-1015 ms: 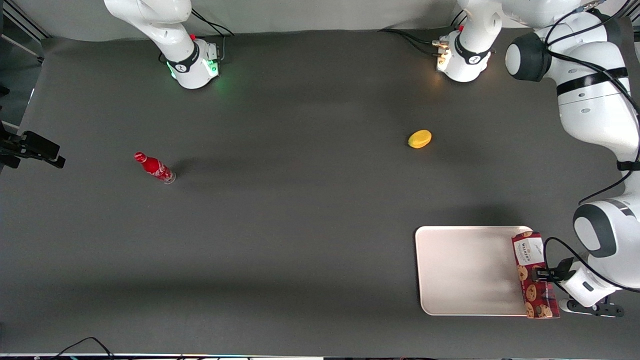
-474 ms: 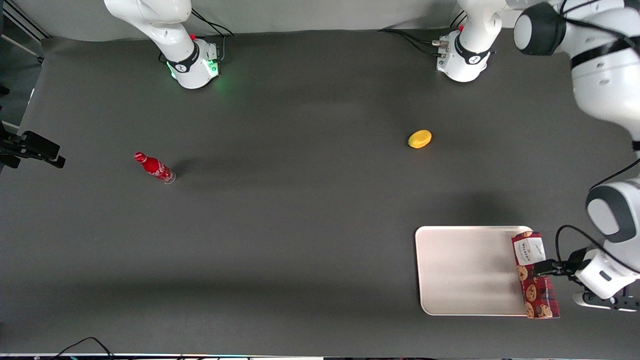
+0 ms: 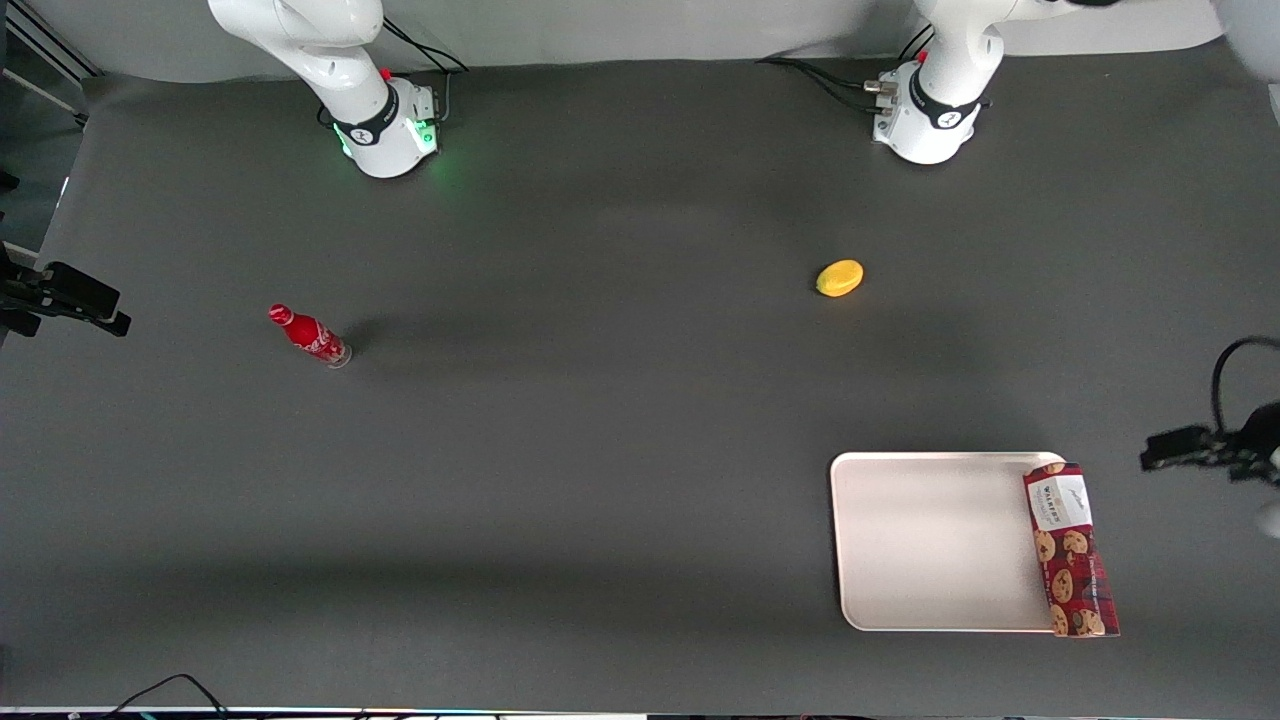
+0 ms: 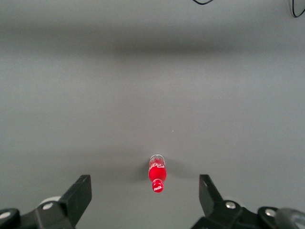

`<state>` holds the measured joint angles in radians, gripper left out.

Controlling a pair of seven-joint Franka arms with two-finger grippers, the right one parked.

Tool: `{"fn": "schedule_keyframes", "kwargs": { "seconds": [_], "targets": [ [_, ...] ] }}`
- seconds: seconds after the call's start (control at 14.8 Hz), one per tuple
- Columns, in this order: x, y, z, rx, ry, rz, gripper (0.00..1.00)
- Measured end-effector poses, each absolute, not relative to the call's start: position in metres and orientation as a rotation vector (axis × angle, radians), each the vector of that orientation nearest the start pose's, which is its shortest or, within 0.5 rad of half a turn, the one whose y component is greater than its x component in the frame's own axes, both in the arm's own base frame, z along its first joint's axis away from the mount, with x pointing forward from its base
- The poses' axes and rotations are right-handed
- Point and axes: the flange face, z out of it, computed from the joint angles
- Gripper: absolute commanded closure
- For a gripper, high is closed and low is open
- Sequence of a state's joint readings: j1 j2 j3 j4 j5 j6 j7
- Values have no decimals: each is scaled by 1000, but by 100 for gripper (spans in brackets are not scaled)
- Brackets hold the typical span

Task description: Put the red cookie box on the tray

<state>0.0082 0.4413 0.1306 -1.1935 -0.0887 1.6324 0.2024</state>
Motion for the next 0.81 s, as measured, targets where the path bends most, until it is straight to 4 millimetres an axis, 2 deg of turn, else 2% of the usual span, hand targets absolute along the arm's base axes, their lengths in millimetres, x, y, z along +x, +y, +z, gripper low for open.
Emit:
{"fn": "schedule_keyframes", "kwargs": {
  "seconds": [0.2,0.34,0.54,0.81],
  "targets": [
    [634,30,608,-3137,109,25,0],
    [604,9,636,-3127,134,3,0],
    [568,3,651,-3127,147,-1,0],
    [558,4,645,-3125,147,1,0]
  ]
}}
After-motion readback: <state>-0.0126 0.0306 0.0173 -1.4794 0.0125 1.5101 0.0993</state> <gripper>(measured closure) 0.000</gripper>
